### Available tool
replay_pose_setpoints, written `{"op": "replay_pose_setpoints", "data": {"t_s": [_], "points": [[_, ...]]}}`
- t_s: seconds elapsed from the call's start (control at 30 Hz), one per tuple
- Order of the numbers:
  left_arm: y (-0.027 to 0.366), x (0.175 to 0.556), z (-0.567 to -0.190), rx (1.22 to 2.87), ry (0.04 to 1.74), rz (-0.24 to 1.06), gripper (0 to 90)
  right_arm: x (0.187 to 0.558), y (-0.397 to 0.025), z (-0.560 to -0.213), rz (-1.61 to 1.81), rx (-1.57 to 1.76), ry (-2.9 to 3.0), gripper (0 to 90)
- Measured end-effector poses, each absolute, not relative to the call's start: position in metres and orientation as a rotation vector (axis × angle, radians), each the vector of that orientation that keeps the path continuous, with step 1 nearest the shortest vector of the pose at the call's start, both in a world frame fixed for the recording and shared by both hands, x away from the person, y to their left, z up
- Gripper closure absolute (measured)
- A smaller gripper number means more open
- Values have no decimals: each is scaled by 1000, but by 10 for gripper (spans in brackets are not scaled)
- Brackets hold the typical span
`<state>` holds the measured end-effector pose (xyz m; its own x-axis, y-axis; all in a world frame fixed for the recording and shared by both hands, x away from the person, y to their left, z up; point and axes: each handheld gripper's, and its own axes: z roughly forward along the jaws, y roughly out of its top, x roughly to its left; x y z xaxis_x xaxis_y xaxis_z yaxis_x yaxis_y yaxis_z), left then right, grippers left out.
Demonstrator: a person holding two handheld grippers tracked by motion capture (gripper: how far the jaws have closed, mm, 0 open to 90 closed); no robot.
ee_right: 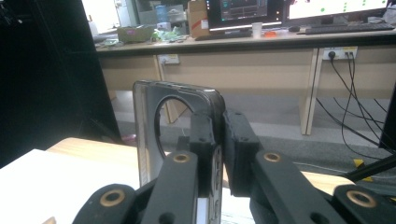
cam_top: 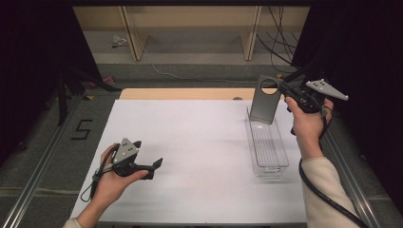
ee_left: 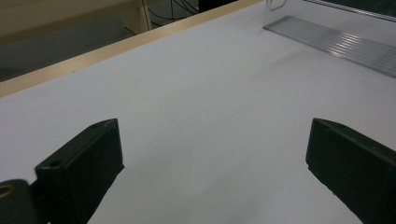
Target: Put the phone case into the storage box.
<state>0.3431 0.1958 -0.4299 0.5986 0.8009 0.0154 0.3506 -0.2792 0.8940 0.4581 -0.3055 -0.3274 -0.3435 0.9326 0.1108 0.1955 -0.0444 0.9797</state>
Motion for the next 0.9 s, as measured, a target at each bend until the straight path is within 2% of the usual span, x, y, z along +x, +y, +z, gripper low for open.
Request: {"op": "replay_pose_setpoints", "data": {"t_s": [0.9], "points": [[196, 343, -430, 1867, 931, 594, 34, 462, -310, -332, 1410, 1205, 1593, 836]]}}
